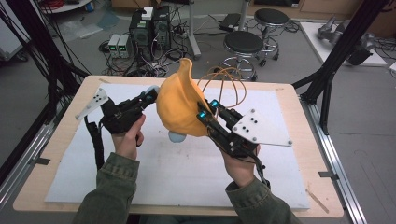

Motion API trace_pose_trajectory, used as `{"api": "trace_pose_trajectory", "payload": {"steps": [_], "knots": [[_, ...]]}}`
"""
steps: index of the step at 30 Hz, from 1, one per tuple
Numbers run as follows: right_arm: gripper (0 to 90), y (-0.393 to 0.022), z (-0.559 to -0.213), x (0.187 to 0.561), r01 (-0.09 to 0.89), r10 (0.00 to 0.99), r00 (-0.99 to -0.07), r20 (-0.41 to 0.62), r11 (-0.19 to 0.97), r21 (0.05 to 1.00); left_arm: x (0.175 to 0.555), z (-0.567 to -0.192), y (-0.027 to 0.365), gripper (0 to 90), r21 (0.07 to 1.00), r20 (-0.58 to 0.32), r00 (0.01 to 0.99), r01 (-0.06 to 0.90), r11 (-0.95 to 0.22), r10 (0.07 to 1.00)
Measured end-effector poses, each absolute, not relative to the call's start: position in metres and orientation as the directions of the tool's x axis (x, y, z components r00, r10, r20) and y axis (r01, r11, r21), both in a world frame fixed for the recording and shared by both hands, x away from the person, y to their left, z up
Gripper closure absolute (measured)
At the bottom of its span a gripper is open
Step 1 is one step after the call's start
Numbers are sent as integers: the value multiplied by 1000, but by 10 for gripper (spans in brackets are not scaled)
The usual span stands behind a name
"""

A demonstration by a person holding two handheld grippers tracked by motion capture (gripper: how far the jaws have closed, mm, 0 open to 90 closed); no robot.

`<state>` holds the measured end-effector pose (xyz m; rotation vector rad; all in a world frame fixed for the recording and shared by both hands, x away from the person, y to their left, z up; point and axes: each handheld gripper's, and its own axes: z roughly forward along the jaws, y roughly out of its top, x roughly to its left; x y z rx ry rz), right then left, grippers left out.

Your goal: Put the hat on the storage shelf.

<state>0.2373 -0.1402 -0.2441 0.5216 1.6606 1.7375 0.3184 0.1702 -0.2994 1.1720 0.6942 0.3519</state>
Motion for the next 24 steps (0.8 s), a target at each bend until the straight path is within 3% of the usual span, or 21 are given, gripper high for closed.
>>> {"api": "trace_pose_trajectory", "payload": {"steps": [10, 12, 19, 24], "knots": [[763, -159, -246, 241, -146, 743, -661, -100, 3, 989, 323, -276, 159, 845, 960, -228, 736, 62, 273, 637], [721, -164, -248, 241, -138, 756, -648, -95, 7, 990, 324, -274, 155, 844, 967, -214, 726, 62, 247, 654], [451, -189, -266, 237, -104, 848, -525, -70, 17, 994, 331, -275, 159, 844, 966, -222, 693, 59, 252, 686], [349, -211, -284, 236, -54, 895, -444, -36, 14, 998, 335, -276, 165, 844, 963, -235, 680, 65, 262, 695]]}}
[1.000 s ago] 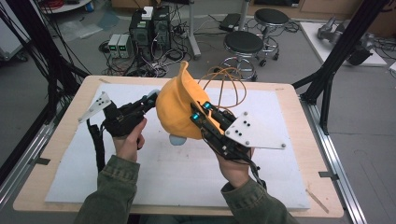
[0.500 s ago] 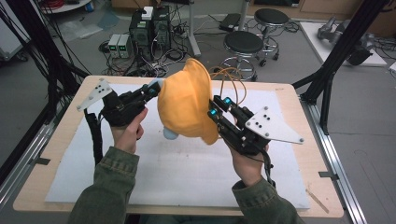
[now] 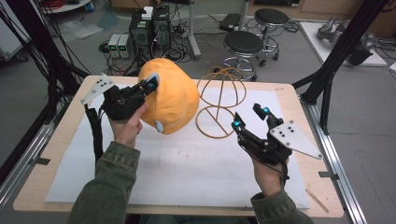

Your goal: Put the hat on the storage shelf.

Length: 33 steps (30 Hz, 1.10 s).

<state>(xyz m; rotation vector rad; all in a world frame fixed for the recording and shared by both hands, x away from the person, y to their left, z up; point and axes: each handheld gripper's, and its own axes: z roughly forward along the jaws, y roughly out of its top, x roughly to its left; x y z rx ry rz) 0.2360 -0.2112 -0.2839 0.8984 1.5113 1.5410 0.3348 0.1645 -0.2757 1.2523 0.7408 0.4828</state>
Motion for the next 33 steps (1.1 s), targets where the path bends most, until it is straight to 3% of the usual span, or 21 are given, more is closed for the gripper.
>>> {"api": "trace_pose_trajectory", "payload": {"steps": [5, 18, 33], "knots": [[268, -233, -305, 234, -18, 930, -368, -23, 17, 1000, 339, -275, 167, 843, 962, -237, 687, 67, 265, 686], [141, -270, -371, 231, 129, 953, -300, 31, 8, 992, 345, -257, 161, 843, 972, -195, 727, 52, 231, 659], [114, -290, -402, 231, 190, 966, -255, 52, -3, 982, 354, -224, 111, 842, 983, -133, 792, 28, 182, 596]]}}
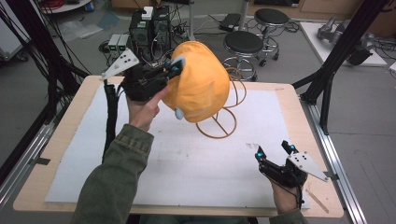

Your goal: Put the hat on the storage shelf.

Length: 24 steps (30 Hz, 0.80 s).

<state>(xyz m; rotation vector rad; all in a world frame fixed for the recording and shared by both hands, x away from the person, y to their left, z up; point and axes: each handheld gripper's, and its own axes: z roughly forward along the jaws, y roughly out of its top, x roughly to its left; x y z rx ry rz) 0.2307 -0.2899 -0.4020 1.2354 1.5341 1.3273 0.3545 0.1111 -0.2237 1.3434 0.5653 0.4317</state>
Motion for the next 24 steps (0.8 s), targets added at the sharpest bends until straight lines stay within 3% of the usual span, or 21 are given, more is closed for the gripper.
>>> {"api": "trace_pose_trajectory", "payload": {"steps": [24], "knots": [[114, -300, -406, 229, 185, 974, -213, 76, -37, 982, 419, -213, 41, 841, 989, -147, 808, 105, 105, 570]]}}
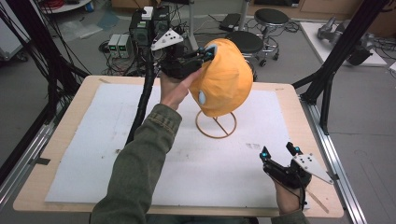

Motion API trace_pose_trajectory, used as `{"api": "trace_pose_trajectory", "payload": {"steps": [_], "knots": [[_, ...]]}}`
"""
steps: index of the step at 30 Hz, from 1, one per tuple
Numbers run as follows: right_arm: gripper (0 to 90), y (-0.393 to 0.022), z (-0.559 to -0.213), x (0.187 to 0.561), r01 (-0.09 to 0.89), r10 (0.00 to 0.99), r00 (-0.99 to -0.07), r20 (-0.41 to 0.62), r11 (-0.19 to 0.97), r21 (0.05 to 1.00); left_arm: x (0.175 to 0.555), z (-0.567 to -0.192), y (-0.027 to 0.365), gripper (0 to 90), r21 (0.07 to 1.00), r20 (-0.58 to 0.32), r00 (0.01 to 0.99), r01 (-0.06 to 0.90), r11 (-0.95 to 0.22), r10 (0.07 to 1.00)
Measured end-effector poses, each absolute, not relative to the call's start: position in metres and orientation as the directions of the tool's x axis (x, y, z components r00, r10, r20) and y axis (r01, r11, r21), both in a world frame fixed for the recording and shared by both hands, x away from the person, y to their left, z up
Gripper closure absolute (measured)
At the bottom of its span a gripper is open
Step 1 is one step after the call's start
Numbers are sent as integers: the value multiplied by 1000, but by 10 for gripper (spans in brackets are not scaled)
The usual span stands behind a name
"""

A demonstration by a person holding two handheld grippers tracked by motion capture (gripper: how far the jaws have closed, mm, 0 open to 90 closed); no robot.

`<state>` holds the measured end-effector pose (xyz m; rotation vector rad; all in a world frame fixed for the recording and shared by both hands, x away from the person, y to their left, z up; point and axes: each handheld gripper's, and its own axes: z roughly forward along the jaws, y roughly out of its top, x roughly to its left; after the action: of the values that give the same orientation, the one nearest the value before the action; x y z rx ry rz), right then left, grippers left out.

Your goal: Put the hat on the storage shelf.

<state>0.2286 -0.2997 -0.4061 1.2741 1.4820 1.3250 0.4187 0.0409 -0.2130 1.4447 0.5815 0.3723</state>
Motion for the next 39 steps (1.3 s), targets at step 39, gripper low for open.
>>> {"api": "trace_pose_trajectory", "payload": {"steps": [39], "knots": [[115, -310, -424, 223, 153, 991, -125, 51, -32, 988, 481, -220, -1, 649, 947, -213, 764, 315, -65, 609]]}}
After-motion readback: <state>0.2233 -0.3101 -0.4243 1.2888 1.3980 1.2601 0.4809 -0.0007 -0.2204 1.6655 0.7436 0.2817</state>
